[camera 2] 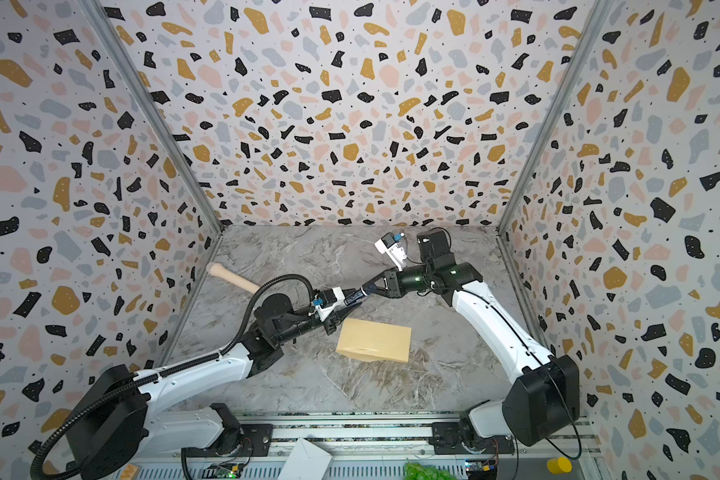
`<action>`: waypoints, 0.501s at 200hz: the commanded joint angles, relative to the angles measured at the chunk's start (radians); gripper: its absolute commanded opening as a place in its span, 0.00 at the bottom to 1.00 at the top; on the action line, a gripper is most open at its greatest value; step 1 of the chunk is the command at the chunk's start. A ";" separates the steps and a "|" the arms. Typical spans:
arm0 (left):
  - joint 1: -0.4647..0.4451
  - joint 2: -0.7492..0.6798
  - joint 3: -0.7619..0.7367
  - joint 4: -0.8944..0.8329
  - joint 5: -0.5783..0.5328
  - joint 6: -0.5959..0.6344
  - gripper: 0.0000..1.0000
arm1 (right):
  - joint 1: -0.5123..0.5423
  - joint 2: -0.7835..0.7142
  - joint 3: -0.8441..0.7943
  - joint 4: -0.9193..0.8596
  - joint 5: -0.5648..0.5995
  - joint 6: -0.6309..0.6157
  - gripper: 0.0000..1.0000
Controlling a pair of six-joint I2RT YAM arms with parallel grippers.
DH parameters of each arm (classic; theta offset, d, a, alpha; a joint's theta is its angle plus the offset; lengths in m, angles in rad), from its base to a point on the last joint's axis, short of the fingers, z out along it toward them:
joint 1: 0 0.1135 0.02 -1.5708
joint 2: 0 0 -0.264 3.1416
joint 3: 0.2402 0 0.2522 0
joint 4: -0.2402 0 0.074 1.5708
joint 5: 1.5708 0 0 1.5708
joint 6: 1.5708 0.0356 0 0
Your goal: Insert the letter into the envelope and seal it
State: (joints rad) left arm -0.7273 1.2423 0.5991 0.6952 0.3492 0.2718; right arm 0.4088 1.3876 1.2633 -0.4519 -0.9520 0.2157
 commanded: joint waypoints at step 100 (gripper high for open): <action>0.012 0.024 0.039 -0.081 -0.034 -0.003 0.34 | 0.150 0.023 0.030 0.027 0.141 -0.029 0.00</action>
State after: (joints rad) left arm -0.7155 1.2514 0.6003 0.5941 0.3195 0.2672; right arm 0.5316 1.4052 1.2633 -0.4332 -0.8242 0.2005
